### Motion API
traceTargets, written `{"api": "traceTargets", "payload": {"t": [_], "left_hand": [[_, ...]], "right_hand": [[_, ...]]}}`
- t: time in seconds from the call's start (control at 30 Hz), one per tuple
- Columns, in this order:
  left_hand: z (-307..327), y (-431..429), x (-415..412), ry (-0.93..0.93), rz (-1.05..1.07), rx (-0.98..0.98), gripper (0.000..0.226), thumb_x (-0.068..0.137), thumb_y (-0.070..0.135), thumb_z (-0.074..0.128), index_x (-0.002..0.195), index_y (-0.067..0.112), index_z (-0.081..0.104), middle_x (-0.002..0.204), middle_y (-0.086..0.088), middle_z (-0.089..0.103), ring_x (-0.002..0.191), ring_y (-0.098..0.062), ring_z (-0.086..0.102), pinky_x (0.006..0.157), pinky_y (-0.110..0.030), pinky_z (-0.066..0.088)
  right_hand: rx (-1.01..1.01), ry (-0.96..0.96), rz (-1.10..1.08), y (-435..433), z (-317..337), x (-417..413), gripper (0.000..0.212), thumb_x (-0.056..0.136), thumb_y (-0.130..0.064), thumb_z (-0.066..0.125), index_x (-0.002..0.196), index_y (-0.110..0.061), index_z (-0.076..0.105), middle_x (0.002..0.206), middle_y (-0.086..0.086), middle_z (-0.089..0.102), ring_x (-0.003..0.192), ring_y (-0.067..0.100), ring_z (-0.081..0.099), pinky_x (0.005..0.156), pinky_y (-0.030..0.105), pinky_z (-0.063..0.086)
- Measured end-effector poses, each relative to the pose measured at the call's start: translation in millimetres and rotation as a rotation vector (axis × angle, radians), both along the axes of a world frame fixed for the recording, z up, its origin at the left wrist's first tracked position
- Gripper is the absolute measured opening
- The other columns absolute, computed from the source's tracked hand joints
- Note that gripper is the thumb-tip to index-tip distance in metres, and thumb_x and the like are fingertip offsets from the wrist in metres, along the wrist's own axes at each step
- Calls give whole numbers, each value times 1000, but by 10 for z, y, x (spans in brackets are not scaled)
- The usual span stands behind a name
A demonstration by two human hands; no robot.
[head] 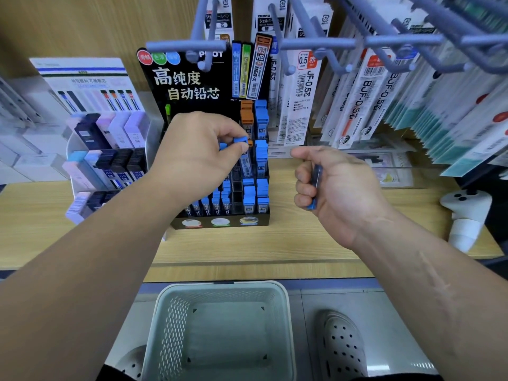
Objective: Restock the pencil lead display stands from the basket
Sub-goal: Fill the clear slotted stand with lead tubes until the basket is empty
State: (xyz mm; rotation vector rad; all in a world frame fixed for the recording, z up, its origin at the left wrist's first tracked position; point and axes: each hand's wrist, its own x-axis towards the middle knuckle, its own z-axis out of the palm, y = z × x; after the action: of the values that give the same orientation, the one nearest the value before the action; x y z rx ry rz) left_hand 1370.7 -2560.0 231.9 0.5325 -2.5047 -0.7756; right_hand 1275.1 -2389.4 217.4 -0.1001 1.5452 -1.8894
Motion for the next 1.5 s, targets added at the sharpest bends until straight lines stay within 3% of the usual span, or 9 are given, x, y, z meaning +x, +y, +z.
{"api": "traceTargets", "payload": {"t": [0.43,0.63,0.8,0.97,1.03,1.17,1.23,1.3,1.5], "left_hand": [[-46,27,-3,-83,-30,19,5,89,23,74,91,24,78,80,13,68,60,14,51,56,1,33],[-28,2,40,-77,-31,-29,6,89,23,74,93,24,78,82,14,69,64,11,55,58,-2,37],[-50,40,60,-117,-164,-197,10,90,23,72,96,19,80,85,2,74,83,-16,67,78,-37,56],[-74,51,36,-116,-196,-336,14,90,25,71,98,18,80,91,1,72,90,-22,67,77,-44,55],[-79,36,38,-130,-176,-310,14,91,25,70,99,17,79,89,1,73,87,-18,67,78,-41,56],[18,-65,66,-36,-43,-106,7,90,24,72,93,20,78,80,9,70,65,8,56,63,-11,43],[68,-141,104,32,5,-36,5,90,22,73,91,20,77,73,16,65,62,9,55,58,-7,39],[101,-176,152,45,23,-33,4,90,21,73,89,20,77,66,20,59,57,11,53,55,-3,34],[8,-169,187,42,14,-8,4,89,19,73,89,18,76,54,24,56,52,8,51,54,-3,31]], "right_hand": [[22,17,8,-8,-24,-8,25,102,-12,44,104,-11,69,58,0,47,46,13,34,45,25,33],[301,353,173,-18,-86,42,30,103,-14,41,98,-14,71,59,-1,42,48,12,34,50,29,28],[316,302,166,-70,-57,69,32,102,-19,40,103,-15,72,61,-2,45,53,12,38,54,30,33],[296,295,167,-53,-60,61,33,104,-17,39,102,-15,72,61,-3,49,51,12,39,48,27,36],[310,310,175,-36,-66,40,32,105,-19,40,100,-17,71,61,-3,46,50,12,36,46,26,32],[395,404,212,-14,-87,-19,23,102,-25,51,96,-24,73,58,-12,46,48,6,38,52,22,30],[455,516,265,-18,-106,-19,20,100,-20,56,100,-27,74,54,-21,53,45,-1,44,50,15,33],[503,658,352,-37,-135,2,30,98,-13,56,115,-31,72,69,-16,61,41,1,43,44,13,35],[708,948,624,-163,-217,88,58,94,-19,53,144,-50,48,73,-22,37,54,-7,51,54,10,36]]}}
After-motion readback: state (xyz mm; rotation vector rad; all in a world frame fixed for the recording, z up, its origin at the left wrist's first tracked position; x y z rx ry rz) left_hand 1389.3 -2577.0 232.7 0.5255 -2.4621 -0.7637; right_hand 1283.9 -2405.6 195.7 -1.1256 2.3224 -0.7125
